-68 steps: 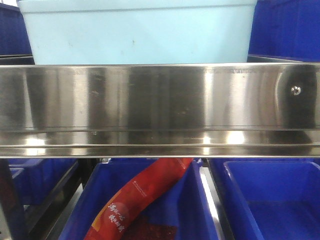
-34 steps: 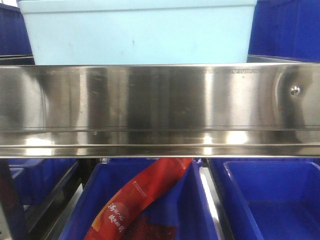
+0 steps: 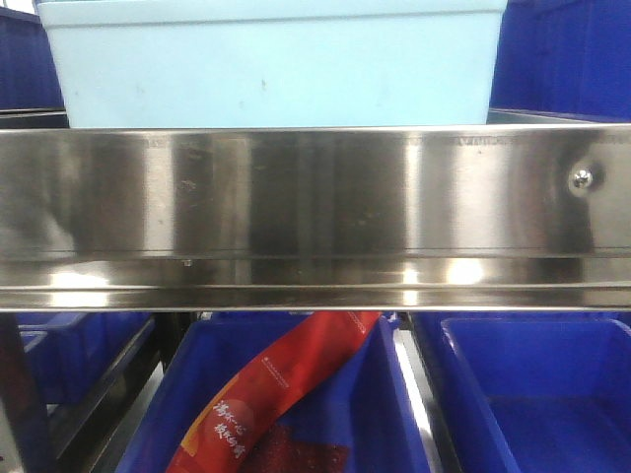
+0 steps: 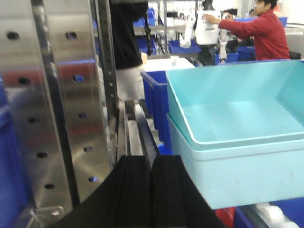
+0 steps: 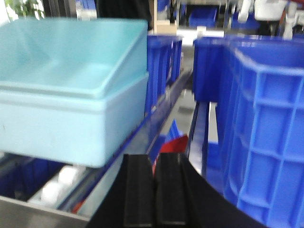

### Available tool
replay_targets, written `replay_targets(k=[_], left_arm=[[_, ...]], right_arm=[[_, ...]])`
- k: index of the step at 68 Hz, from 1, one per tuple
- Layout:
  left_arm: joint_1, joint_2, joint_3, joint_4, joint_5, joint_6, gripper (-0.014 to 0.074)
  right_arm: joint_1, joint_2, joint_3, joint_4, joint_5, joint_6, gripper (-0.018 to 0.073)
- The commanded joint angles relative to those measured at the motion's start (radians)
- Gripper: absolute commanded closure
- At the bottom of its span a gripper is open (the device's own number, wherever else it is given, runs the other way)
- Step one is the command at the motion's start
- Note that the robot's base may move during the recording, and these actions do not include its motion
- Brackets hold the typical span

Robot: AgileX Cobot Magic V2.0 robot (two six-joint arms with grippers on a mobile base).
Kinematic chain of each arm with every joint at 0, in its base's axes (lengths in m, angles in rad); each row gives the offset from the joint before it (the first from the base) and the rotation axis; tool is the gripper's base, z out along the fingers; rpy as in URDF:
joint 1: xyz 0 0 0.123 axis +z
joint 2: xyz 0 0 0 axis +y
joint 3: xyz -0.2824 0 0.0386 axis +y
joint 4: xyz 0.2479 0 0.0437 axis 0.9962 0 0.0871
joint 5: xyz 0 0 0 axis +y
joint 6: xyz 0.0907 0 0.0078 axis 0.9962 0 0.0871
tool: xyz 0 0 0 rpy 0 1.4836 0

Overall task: Move two blue bins to right shelf middle
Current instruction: 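Open both grippers and lower them away from the teal bin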

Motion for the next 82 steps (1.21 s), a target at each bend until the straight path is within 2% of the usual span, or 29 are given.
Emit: replay_targets(k=[1, 51, 55, 58, 62, 65, 72, 82], left_arm=[[0.002, -0.012, 0.004, 0.018, -0.022, 0.006, 0.0707], [0.002, -0.012, 0.004, 0.018, -0.022, 0.006, 0.0707], [0.002, -0.013, 0.012, 0.045, -0.022, 0.006, 0.0707], [0.002, -0.017, 0.025, 0.074, -0.029, -0.035, 0.0707], [0.002, -0.034, 0.061, 0.142, -0.058, -0.179, 0.0707], [0.002, -0.051, 0.093, 0.196, -0.079, -0.234, 0.0705], [0.002, -0.114, 0.181, 0.248, -0.131, -0.251, 0.0705], [0.002, -0.229, 0.360, 0.244, -0.217, -0.257, 0.0705]], right_arm=[[-0.004, -0.006, 0.006, -0.009, -0.044, 0.002, 0.0721], [-0.004, -0.006, 0.006, -0.009, -0.057, 0.002, 0.0721], [-0.004, -0.006, 0.006, -0.009, -0.057, 0.002, 0.0721], [-0.004, -0.006, 0.006, -0.009, -0.057, 0.002, 0.0721], [-0.004, -0.006, 0.006, -0.009, -0.057, 0.002, 0.0721], [-0.004, -0.006, 0.006, -0.009, -0.057, 0.002, 0.0721], [-0.004, -0.006, 0.006, -0.009, -0.057, 0.002, 0.0721], [-0.004, -0.006, 0.006, -0.009, -0.057, 0.002, 0.0721]])
